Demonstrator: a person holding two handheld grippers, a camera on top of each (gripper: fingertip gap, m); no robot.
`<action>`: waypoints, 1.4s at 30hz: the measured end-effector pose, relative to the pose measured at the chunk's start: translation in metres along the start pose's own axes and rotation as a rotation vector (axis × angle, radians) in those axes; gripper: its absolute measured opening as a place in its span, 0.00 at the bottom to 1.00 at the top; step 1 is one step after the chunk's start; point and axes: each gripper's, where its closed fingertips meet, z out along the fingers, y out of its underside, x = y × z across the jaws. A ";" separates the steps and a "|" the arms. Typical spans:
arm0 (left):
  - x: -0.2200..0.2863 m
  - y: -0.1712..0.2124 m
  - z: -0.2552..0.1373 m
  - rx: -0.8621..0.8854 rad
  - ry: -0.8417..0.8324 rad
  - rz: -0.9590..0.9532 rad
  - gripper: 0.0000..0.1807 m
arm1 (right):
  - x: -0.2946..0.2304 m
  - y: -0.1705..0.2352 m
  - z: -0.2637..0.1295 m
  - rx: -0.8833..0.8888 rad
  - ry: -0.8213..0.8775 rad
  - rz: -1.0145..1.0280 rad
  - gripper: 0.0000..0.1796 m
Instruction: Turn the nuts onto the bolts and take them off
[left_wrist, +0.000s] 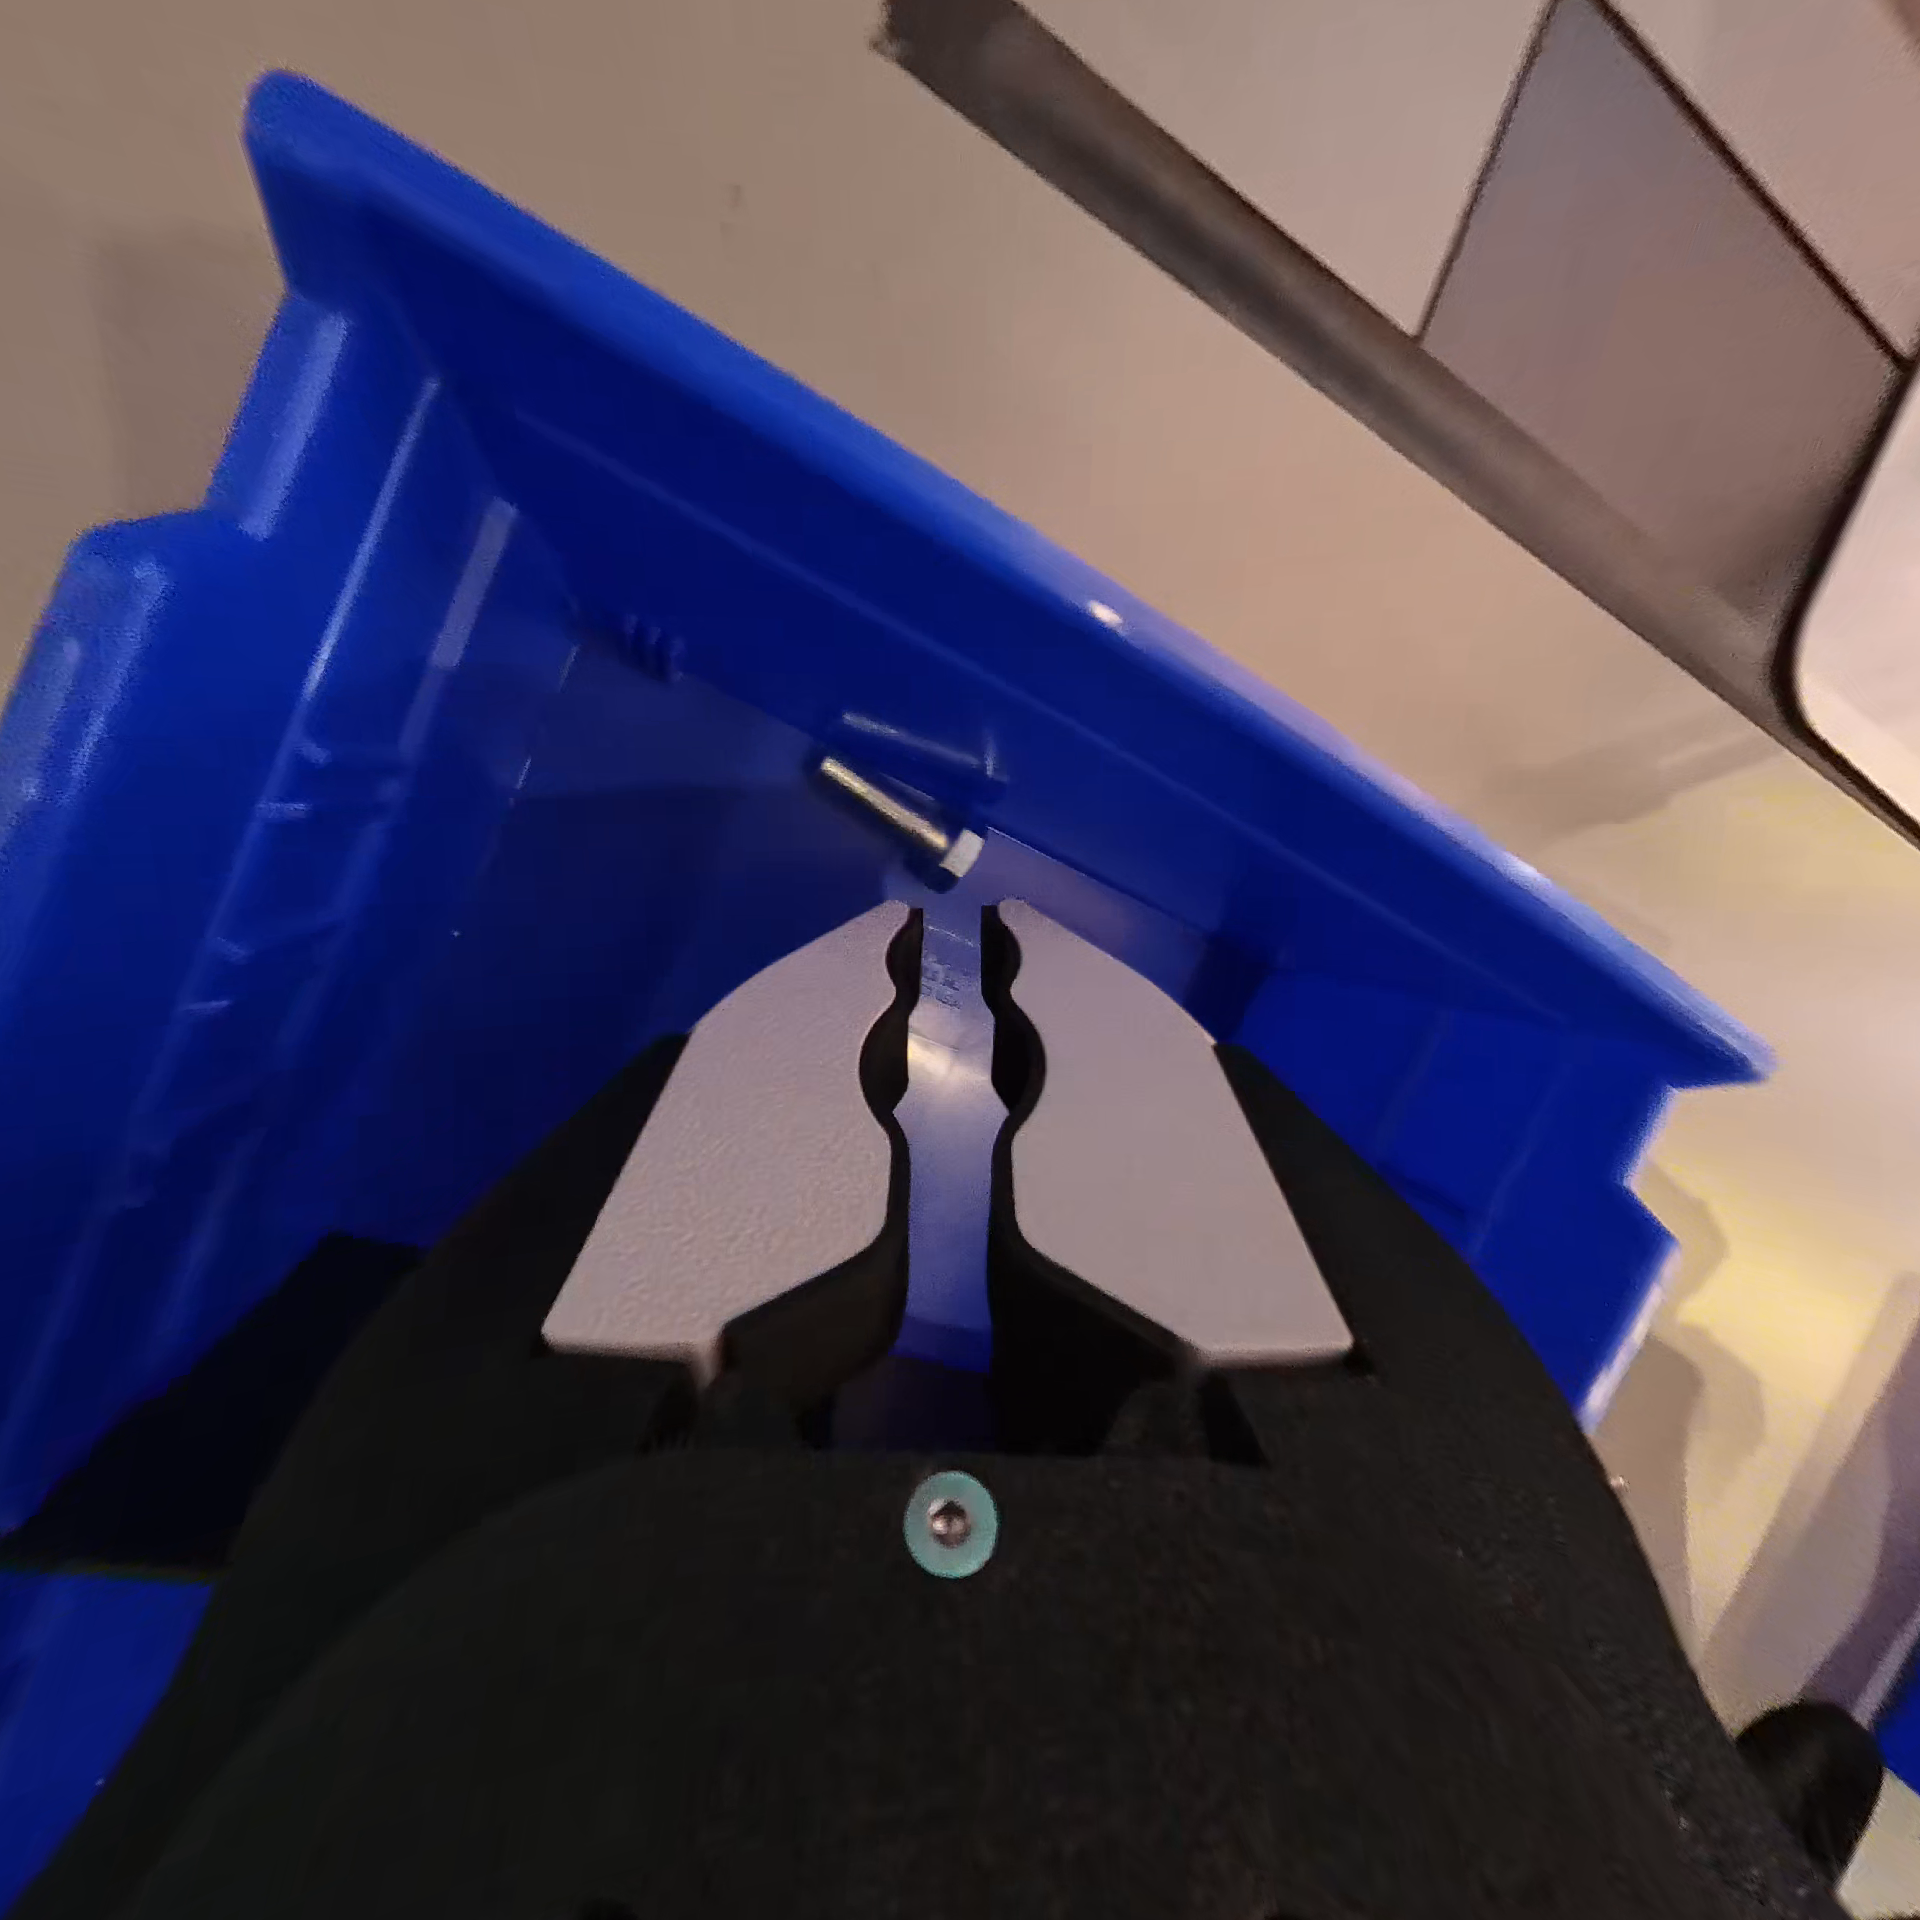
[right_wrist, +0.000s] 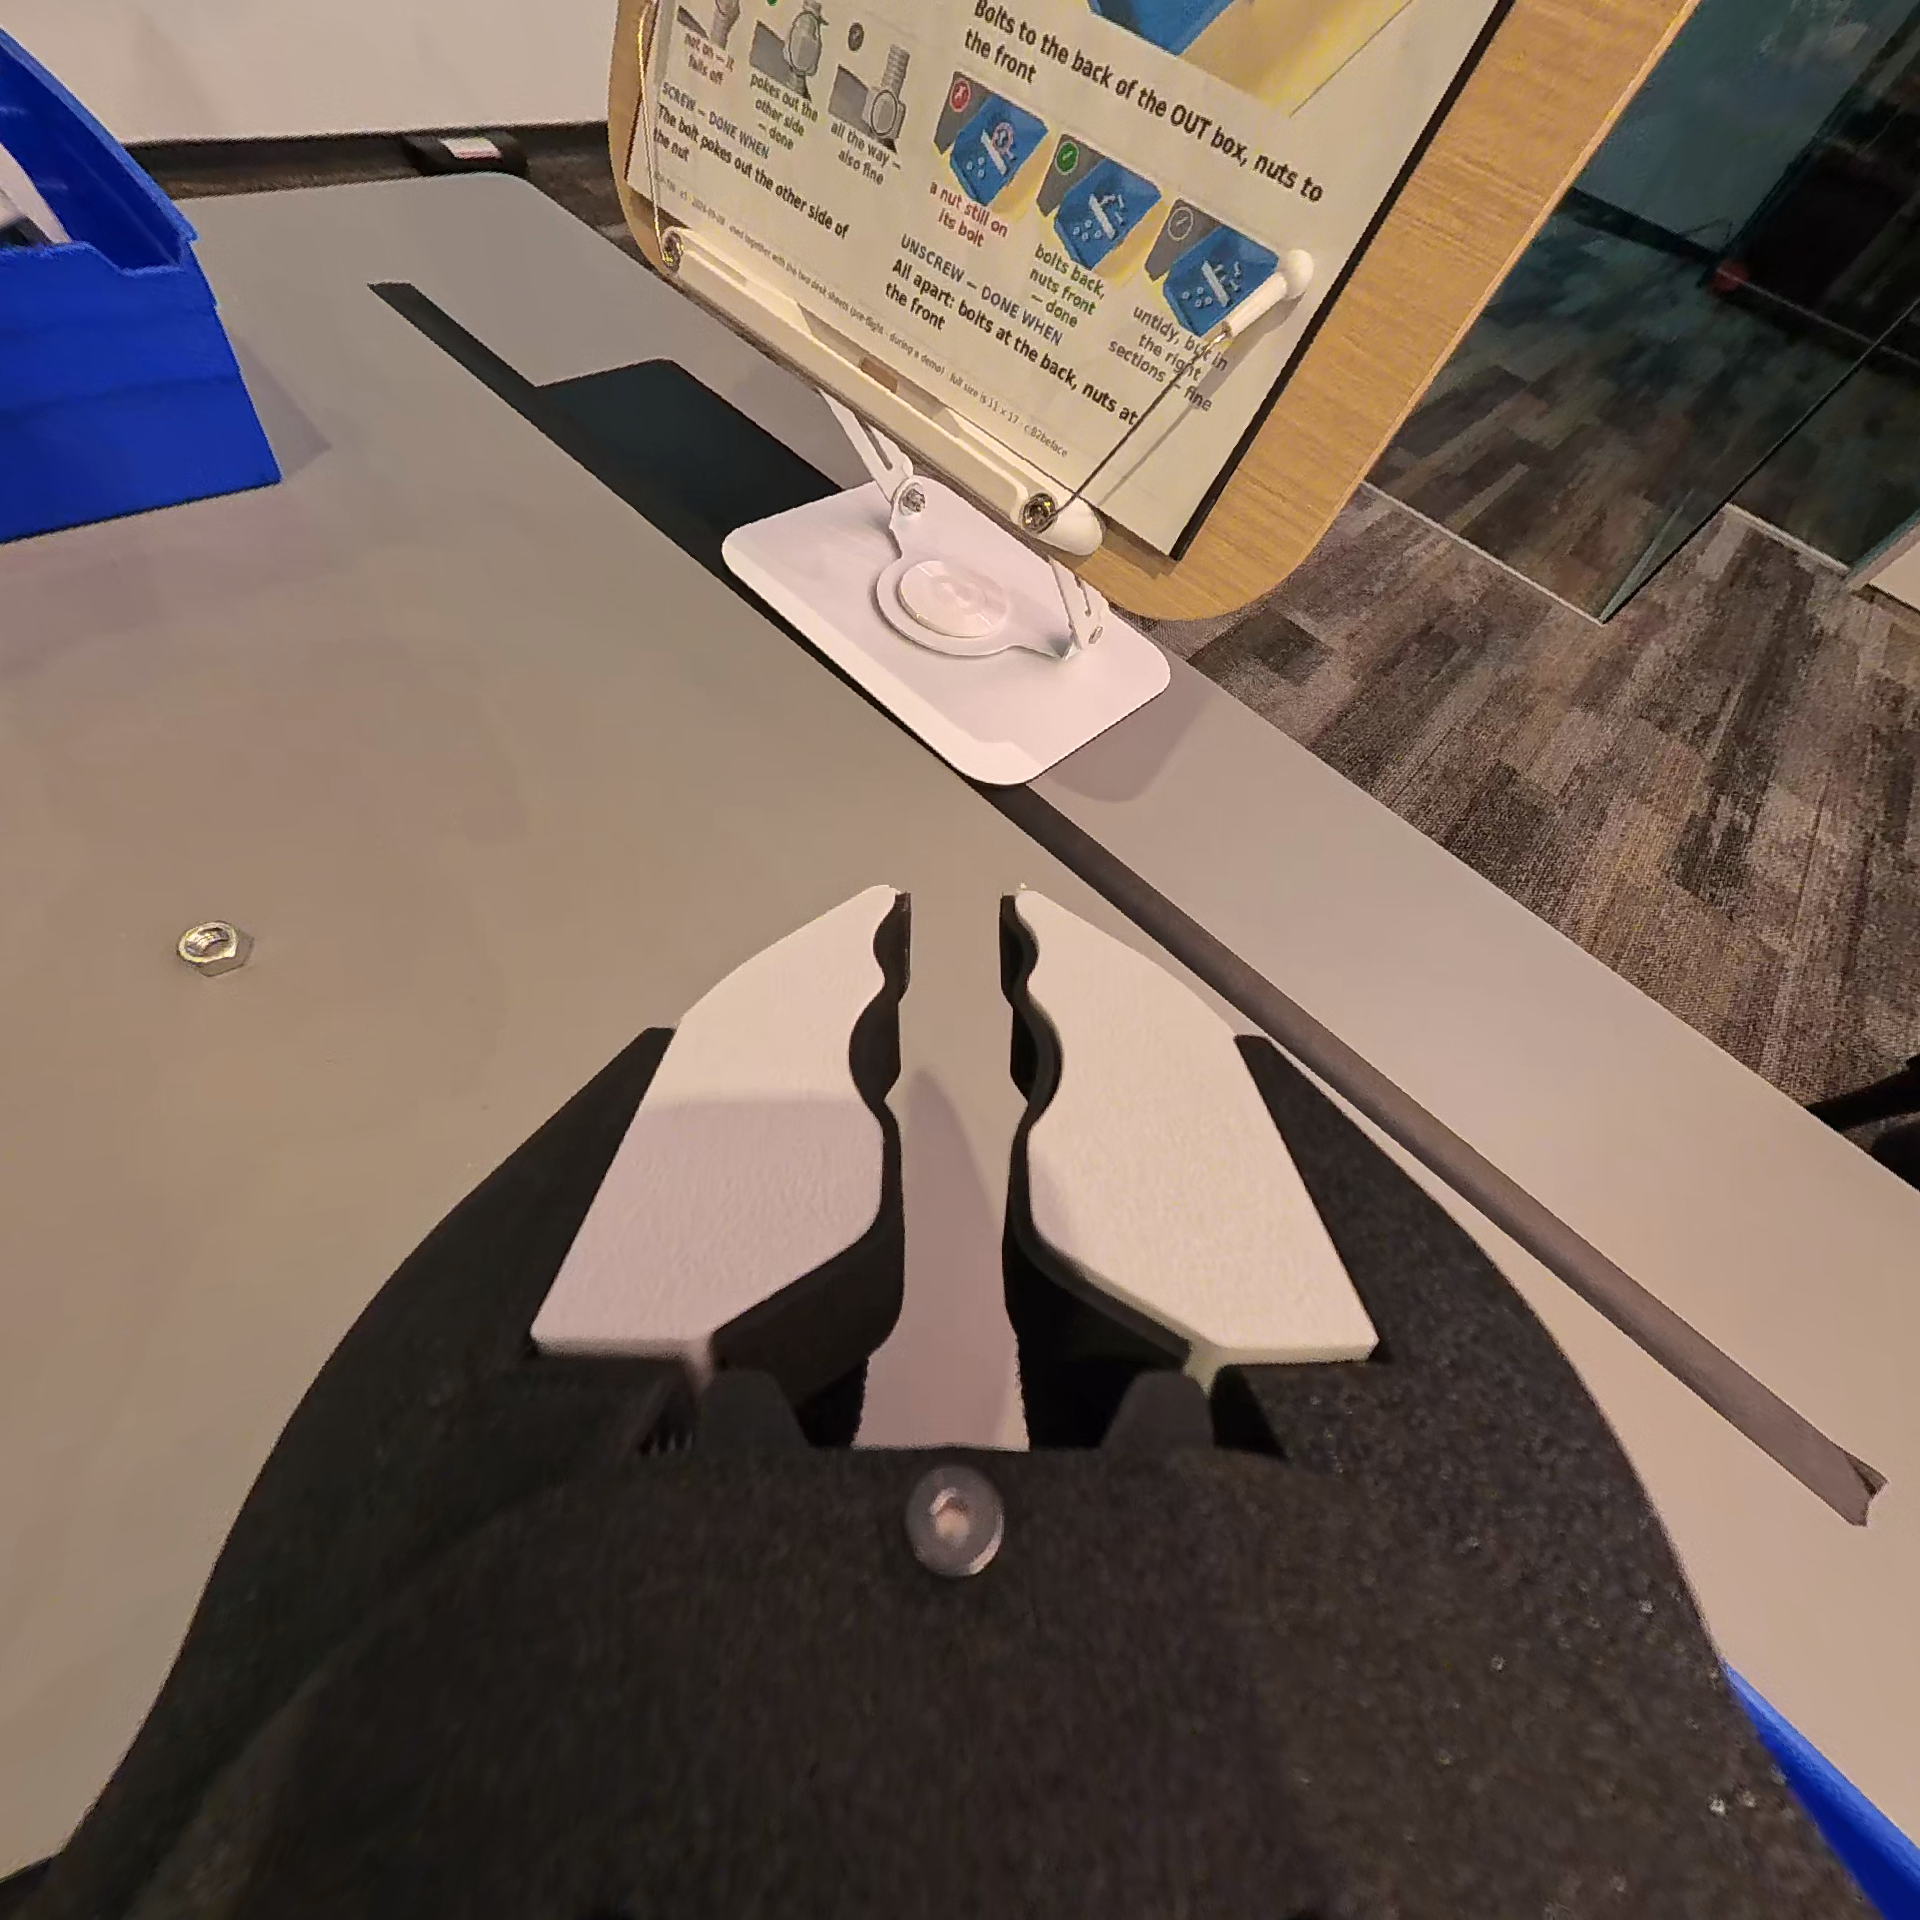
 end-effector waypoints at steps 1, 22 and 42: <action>-0.002 0.001 0.003 -0.005 -0.010 -0.017 0.06 | 0.001 0.001 0.000 0.002 0.000 0.003 0.09; -0.010 -0.005 0.028 0.023 -0.103 -0.252 0.11 | 0.017 0.007 -0.011 0.045 0.010 0.060 0.09; -0.017 0.012 0.024 -0.142 -0.238 -0.083 0.11 | 0.019 0.012 -0.010 0.027 0.009 0.058 0.08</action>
